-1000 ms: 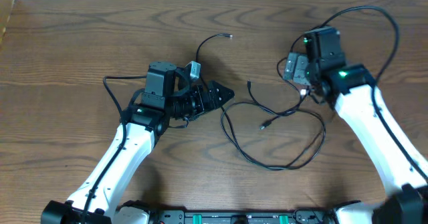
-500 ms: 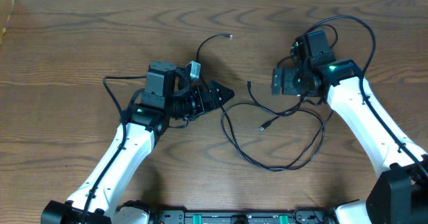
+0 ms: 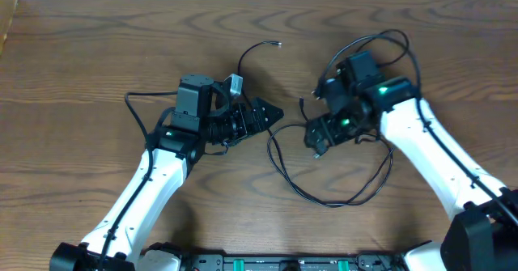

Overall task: Untangle cables
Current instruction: 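Lower the right gripper and grasp the black cables near center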

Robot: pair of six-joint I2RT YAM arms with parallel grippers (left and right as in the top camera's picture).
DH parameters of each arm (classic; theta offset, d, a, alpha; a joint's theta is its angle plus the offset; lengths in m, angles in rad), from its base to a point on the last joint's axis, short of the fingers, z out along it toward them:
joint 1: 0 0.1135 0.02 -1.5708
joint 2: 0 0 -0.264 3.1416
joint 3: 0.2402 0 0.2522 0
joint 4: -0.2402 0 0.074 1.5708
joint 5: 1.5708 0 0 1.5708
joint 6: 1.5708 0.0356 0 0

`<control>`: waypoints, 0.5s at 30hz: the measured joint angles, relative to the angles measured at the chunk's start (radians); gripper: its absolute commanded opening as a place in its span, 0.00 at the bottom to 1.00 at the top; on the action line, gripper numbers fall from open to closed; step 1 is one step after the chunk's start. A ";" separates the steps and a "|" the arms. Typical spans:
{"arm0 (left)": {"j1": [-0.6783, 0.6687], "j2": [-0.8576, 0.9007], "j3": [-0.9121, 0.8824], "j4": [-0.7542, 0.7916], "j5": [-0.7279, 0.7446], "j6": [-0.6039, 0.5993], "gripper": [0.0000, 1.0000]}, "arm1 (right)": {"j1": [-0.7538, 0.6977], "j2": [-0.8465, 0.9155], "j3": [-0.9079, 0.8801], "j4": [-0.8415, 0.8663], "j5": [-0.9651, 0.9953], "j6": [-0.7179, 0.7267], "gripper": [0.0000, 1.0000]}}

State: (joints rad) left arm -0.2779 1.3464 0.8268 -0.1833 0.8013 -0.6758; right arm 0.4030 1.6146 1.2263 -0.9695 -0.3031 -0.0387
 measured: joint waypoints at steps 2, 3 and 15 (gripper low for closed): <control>0.000 0.000 0.000 0.000 0.000 0.000 0.96 | 0.043 0.000 -0.029 0.002 -0.005 -0.033 0.99; 0.000 0.000 0.000 0.000 0.000 0.000 0.96 | 0.063 0.000 -0.045 0.002 -0.006 -0.047 0.99; 0.000 0.000 0.000 0.000 0.000 0.000 0.96 | 0.209 0.000 -0.294 0.123 0.015 -0.132 0.91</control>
State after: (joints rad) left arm -0.2779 1.3464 0.8268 -0.1833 0.8013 -0.6758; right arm 0.6121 1.6146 0.9321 -0.8463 -0.2882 -0.1707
